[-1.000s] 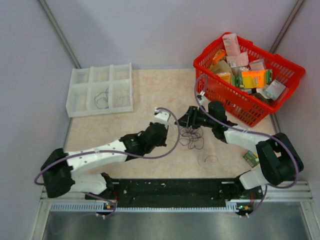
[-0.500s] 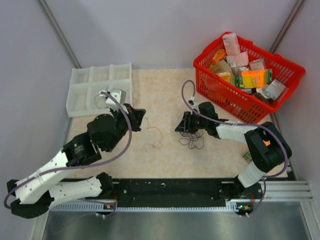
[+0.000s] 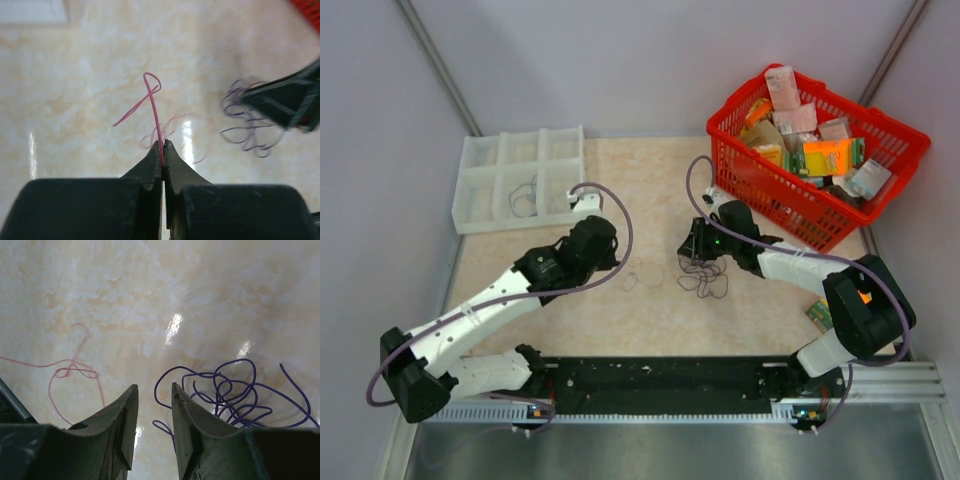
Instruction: Untangle the cables
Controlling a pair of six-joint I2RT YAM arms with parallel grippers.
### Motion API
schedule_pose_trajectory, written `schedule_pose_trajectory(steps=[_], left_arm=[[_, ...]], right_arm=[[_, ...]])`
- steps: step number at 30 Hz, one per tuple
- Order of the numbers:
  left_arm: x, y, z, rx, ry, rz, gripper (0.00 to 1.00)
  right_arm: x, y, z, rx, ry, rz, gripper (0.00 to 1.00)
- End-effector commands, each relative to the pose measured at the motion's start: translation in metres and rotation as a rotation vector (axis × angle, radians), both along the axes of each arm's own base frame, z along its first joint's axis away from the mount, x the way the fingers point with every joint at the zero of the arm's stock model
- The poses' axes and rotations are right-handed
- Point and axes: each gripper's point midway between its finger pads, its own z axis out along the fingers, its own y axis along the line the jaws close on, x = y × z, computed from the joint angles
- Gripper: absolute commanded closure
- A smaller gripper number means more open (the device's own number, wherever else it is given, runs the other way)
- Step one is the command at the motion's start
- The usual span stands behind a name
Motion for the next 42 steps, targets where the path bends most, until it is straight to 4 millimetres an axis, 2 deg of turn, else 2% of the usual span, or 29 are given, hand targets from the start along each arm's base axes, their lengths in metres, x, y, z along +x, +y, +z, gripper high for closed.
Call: schedule_pose_trajectory(steps=[1,5,12,15,16,18,21,25,26,27,31,34,38,42], left_arm=[[-0.005,0.001,-0.055,-0.131,0.181,0.030,1.00],[-0.002,-0.005,-0.088,-0.016,0.233,-0.041,0.86],[0.006,-0.030,-0.137,0.114,0.383,-0.117,0.79],[0.016,-0.032,-0.144,0.141,0.359,-0.116,0.63],[0.020,-0.031,-0.146,0.157,0.351,-0.106,0.54],[0.026,-0.029,-0.148,0.194,0.345,-0.095,0.46],[0.026,-0.028,-0.152,0.236,0.351,-0.095,0.27],[0.022,-0.019,-0.156,0.326,0.340,-0.063,0.22],[0.021,-0.014,-0.155,0.356,0.332,-0.051,0.14],[0.022,-0.008,-0.156,0.383,0.332,-0.035,0.01],[0.029,0.006,-0.170,0.460,0.406,-0.032,0.01],[0.036,0.014,-0.173,0.509,0.406,-0.011,0.01],[0.047,0.022,-0.187,0.488,0.454,-0.019,0.01],[0.053,0.037,-0.193,0.621,0.465,0.027,0.01]], right_arm=[[0.007,-0.002,0.014,0.005,-0.077,-0.015,0.68],[0.007,-0.001,0.017,0.011,-0.082,-0.013,0.68],[0.008,-0.003,0.019,0.005,-0.092,-0.025,0.68],[0.008,-0.007,0.022,0.008,-0.108,-0.037,0.68],[0.009,-0.008,0.021,0.004,-0.109,-0.042,0.68],[0.010,-0.010,0.022,0.005,-0.113,-0.050,0.68],[0.010,-0.010,0.022,0.011,-0.108,-0.049,0.69],[0.010,-0.010,0.022,0.014,-0.107,-0.051,0.69],[0.010,-0.010,0.021,0.014,-0.105,-0.049,0.69],[0.010,-0.010,0.021,0.014,-0.104,-0.048,0.69],[0.010,-0.009,0.022,0.023,-0.102,-0.043,0.69],[0.010,-0.009,0.021,0.019,-0.101,-0.046,0.69],[0.011,-0.011,0.019,0.014,-0.099,-0.051,0.70],[0.011,-0.009,0.017,0.020,-0.089,-0.045,0.70]])
